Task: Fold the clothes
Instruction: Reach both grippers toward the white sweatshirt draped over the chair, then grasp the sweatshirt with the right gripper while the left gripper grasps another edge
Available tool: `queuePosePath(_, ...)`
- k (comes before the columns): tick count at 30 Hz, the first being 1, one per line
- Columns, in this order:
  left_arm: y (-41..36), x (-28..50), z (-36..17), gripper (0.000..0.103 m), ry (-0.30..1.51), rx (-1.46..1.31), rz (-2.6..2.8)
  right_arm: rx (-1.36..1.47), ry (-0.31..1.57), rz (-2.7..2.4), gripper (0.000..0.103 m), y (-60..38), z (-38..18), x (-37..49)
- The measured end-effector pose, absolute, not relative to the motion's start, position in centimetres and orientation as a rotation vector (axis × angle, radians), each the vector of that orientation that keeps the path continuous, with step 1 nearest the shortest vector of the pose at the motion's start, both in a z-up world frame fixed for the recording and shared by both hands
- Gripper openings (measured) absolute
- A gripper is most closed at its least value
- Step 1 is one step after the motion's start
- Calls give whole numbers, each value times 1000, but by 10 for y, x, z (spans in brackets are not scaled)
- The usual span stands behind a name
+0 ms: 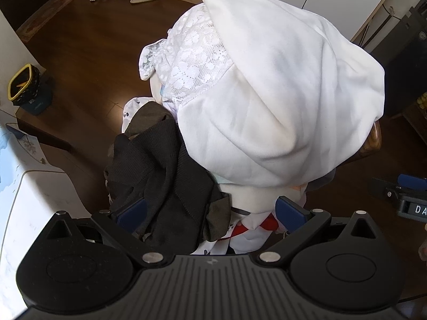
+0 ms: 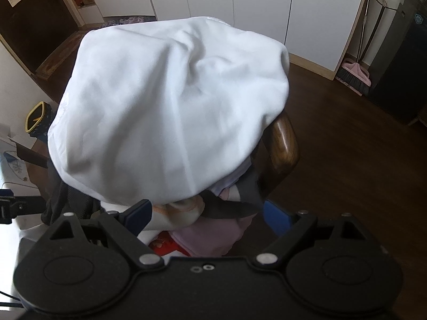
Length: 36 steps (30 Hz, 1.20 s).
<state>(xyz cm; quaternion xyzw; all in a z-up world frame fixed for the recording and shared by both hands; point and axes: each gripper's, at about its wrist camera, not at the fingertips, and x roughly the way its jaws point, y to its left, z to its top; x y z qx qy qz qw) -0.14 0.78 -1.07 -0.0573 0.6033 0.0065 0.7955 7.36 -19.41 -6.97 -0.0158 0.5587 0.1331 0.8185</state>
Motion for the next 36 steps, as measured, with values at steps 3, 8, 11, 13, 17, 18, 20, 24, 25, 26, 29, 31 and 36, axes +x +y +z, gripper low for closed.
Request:
queuePosePath(3,8,2,-12,103,1296,-118,14,-36,1180,271,103,-198,-69,81)
queuePosePath(8,8,10,-16,103,1297,-96,11,-39,1163,243,103,-206,-69,100)
queuePosePath(11,9,17,-17,103,1287,-97,-1,-33,1159,244,103,-211,-67,112)
queuePosePath(13,11,24,-16,103,1268,-100,-9,-23,1155,244,103,-214,-66,121)
queuePosePath(17,4,45,-15,103,1226,-62,-64,-26,1128,218,103,-216,-63,151)
queuePosePath(18,0,51,-15,103,1220,-56,-80,-28,1122,213,103,-214,-63,159)
queuePosePath(20,-9,60,-20,103,1217,-31,-109,-33,1115,210,103,-210,-65,173)
queuePosePath(24,-26,78,-35,103,1221,25,-136,-41,1130,197,103,-202,-82,199)
queuePosePath(25,-27,81,-40,103,1227,28,-130,-36,1132,183,103,-201,-86,205)
queuePosePath(26,-27,84,-44,103,1234,26,-129,-31,1133,170,103,-201,-90,210)
queuePosePath(29,-28,91,-55,103,1249,19,-128,-20,1144,154,103,-198,-100,223)
queuePosePath(31,-29,94,-58,103,1254,11,-126,-24,1152,152,103,-193,-107,228)
queuePosePath(36,-30,92,-55,90,1244,-6,-137,-73,1130,152,103,-178,-111,226)
